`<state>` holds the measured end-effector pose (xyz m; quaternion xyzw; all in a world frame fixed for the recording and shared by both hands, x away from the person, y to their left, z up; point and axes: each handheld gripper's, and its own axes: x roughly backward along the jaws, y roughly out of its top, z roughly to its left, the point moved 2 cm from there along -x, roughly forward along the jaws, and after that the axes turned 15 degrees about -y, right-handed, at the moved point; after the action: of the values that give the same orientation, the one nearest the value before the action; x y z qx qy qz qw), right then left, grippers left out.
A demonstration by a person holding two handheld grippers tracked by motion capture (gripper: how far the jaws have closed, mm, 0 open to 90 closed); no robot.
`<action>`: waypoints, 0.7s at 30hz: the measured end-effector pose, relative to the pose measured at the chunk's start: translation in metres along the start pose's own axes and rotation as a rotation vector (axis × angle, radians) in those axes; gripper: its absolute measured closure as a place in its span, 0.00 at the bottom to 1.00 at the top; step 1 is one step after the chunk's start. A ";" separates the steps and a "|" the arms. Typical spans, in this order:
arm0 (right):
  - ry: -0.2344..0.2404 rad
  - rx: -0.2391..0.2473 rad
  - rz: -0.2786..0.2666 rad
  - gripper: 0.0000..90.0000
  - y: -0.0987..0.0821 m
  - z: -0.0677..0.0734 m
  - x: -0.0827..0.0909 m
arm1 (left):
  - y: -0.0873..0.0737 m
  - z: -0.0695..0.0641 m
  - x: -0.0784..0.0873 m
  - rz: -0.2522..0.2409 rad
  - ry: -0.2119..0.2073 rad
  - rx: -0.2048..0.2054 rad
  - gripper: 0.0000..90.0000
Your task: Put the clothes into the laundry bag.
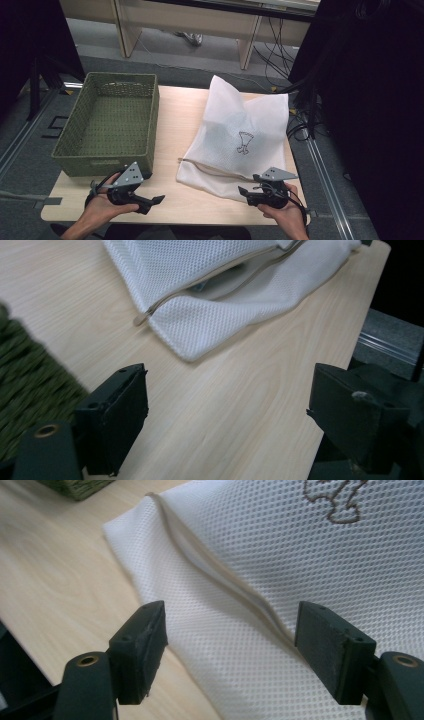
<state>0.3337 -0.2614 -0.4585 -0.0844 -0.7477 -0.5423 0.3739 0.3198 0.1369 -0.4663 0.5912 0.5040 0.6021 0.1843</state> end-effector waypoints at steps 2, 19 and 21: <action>0.006 0.001 0.002 0.33 -0.003 0.003 0.003 | -0.005 -0.002 0.006 -0.005 0.011 0.008 0.17; -0.033 0.100 0.075 0.30 -0.029 0.020 0.019 | -0.022 -0.017 0.011 0.060 0.041 -0.038 0.17; -0.033 0.111 0.080 0.30 -0.030 0.021 0.021 | -0.024 -0.017 0.009 0.070 0.039 -0.037 0.17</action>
<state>0.2938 -0.2610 -0.4700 -0.1022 -0.7785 -0.4833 0.3871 0.2936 0.1480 -0.4774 0.5933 0.4751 0.6288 0.1640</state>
